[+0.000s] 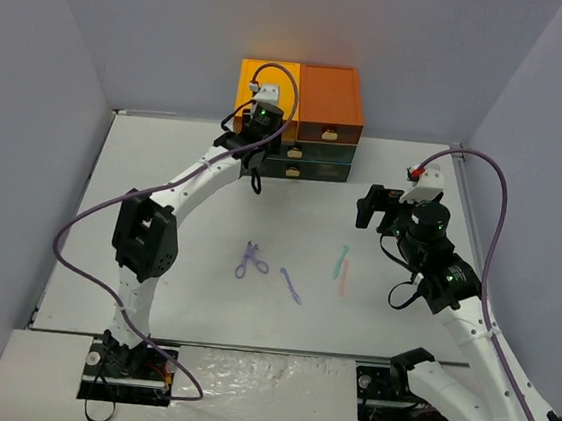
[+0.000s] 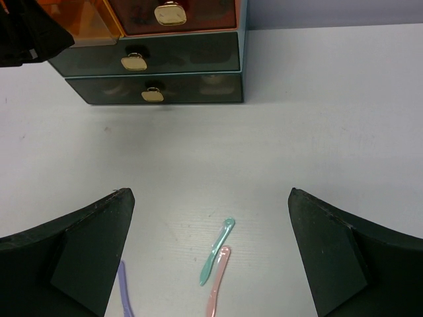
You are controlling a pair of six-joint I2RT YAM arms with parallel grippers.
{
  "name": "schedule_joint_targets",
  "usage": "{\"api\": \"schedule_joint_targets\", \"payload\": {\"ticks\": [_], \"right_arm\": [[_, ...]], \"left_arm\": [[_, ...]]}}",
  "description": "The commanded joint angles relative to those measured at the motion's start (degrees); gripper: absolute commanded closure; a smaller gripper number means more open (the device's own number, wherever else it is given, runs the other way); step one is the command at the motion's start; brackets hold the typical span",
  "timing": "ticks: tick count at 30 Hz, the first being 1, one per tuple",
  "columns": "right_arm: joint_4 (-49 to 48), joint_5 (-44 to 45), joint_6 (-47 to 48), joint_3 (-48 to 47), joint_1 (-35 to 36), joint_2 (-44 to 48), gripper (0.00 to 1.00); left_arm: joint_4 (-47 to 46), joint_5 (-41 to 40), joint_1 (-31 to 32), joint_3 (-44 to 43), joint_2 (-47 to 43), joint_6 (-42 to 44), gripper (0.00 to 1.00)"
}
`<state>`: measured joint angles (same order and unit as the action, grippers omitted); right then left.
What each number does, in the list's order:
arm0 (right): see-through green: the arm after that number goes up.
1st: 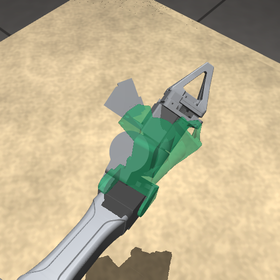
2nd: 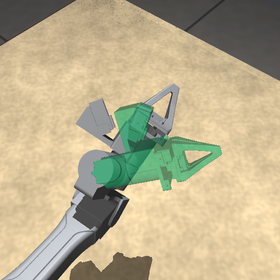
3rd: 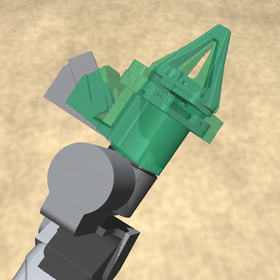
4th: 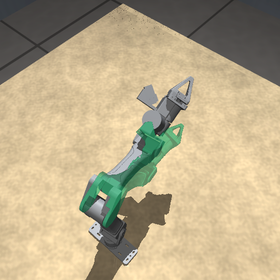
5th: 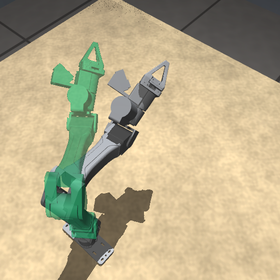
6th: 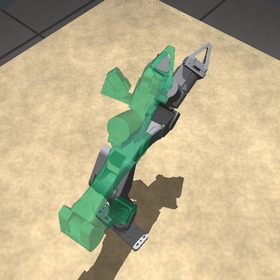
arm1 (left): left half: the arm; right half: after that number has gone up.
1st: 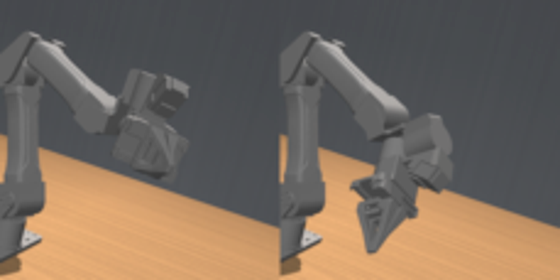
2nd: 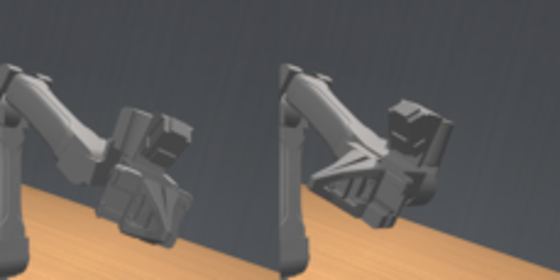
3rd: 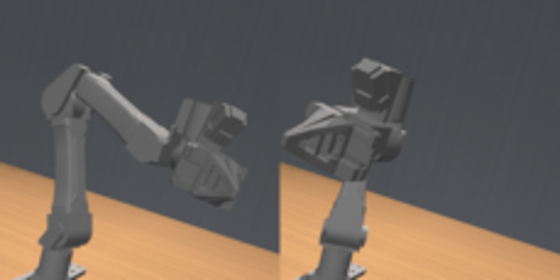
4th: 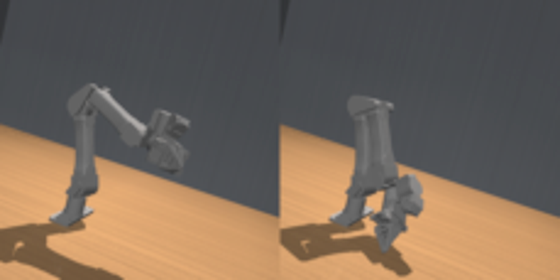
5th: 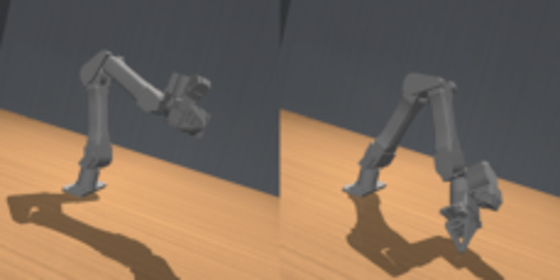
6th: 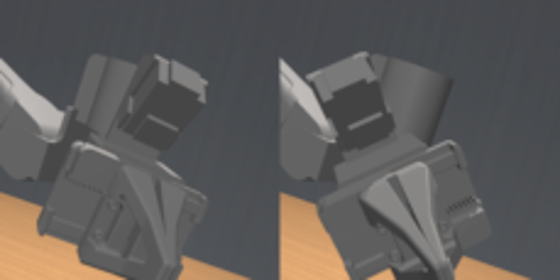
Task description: Organize the makeup
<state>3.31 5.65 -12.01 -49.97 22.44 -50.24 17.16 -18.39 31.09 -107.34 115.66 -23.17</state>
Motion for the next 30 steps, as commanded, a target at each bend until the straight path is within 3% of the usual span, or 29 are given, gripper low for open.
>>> {"api": "schedule_joint_targets", "payload": {"ticks": [1, 7, 15, 25, 30], "right_arm": [[-3.5, -0.6, -1.1, 0.7, -0.3, 1.0, 0.00], [-3.5, -0.8, -2.4, 2.8, -0.3, 1.7, 0.00], [-3.5, -1.5, -2.9, 4.4, -0.3, 2.5, 0.00], [-3.5, -2.3, -2.7, 4.6, -0.3, 2.0, 0.00], [-3.5, -2.3, -2.7, 4.7, -0.3, 1.8, 0.00]], "left_arm": [[-1.0, -3.0, 1.7, 6.1, -10.8, -3.9, 0.93], [0.0, -4.5, 5.8, 14.5, -17.4, -6.3, 0.92], [1.5, -5.6, 8.3, 22.4, -22.5, -10.9, 0.83], [4.2, -6.5, 9.4, 22.5, -25.5, -10.7, 0.26], [6.5, -6.4, 10.4, 22.6, -27.9, -10.7, 0.20]]}}
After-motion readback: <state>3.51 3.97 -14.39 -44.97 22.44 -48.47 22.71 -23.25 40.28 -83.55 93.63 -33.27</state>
